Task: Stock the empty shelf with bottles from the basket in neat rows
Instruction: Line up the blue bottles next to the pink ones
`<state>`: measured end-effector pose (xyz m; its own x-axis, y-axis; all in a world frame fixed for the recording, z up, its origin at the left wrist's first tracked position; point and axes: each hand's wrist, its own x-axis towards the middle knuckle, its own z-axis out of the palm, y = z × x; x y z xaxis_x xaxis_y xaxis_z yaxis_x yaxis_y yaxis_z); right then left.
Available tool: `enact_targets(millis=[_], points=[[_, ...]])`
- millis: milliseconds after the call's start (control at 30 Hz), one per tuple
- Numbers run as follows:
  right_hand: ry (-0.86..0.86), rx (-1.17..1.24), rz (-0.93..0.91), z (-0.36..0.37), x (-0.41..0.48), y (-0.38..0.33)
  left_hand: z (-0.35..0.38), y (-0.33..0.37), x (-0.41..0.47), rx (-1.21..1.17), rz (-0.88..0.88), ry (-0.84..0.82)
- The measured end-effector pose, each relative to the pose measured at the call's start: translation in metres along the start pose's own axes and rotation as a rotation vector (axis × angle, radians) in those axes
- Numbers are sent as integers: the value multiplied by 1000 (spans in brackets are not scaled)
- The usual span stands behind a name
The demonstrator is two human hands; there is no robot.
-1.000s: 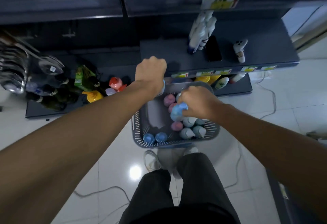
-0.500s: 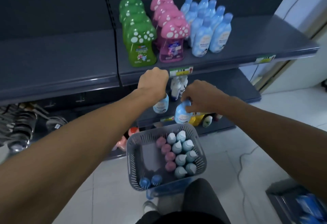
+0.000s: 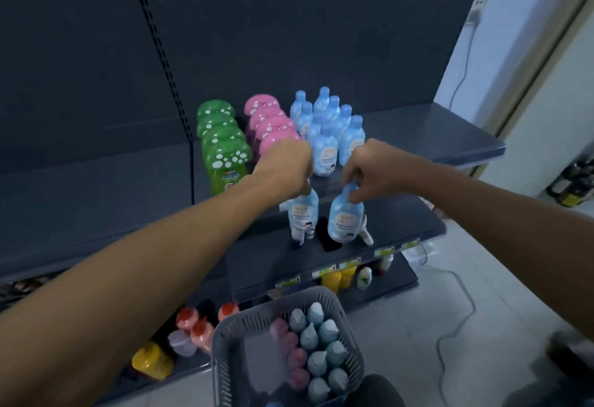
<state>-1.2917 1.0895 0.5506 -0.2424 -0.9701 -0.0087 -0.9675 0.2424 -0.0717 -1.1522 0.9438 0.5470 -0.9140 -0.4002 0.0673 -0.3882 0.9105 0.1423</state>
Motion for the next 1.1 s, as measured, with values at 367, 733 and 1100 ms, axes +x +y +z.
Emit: enact_targets(millis=[367, 733, 1100], points=[[-74, 87, 25, -60, 12, 129, -14, 80, 79, -18, -6, 77], [-50, 85, -90, -78, 56, 244, -19, 143, 173, -11, -114, 73], [-54, 98, -177, -88, 117, 287, -20, 147, 241, -18, -220, 80]])
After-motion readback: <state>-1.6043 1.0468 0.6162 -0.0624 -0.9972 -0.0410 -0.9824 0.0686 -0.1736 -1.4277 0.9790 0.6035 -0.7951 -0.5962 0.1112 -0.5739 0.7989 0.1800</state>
